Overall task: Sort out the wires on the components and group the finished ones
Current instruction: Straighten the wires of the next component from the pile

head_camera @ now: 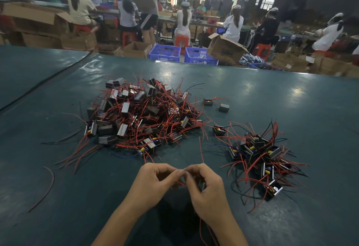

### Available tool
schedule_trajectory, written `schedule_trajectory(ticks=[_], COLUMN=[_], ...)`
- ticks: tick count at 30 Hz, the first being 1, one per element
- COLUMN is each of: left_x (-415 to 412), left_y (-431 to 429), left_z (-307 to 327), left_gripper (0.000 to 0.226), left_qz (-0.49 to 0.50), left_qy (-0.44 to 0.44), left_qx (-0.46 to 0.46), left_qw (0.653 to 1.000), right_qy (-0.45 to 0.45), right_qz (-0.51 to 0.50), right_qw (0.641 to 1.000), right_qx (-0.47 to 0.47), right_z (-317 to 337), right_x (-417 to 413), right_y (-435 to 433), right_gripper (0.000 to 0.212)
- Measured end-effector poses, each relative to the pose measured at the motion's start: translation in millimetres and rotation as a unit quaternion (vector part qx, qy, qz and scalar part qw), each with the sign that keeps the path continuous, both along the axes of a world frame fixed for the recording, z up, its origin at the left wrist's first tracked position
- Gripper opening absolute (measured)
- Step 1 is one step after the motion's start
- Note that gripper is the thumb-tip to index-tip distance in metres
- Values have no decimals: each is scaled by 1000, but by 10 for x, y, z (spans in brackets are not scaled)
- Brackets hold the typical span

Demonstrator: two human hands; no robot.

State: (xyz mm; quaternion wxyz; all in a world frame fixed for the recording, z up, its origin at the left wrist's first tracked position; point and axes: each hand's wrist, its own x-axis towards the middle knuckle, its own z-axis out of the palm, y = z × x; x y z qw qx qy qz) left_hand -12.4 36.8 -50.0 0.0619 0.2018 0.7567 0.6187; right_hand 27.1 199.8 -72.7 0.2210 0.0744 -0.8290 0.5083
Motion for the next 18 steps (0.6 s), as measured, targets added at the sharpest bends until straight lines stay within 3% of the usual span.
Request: schedule_trajectory(ticks=[6, 10, 14, 18], left_x=[27, 16, -6, -27], left_y=[33, 3, -25, -19], left_z=[-13, -43, -56, -111], left_gripper=[3, 3, 19, 21], left_qz=[22, 32, 52, 61], left_qy=[34, 171, 355, 410], left_qx=[-26, -84, -149, -145], left_qw=[999, 981, 922, 899], right_qy=[-1, -2, -2, -10], right_qz=[-20, -32, -30, -16], right_qw=[1000, 999, 1000, 1000], right_qx=[-13, -3, -6, -14], right_z=[2, -8, 0, -14], right_x=[7, 4, 0, 5], right_y=[-8, 3, -3, 10], right_gripper=[11, 11, 15, 13])
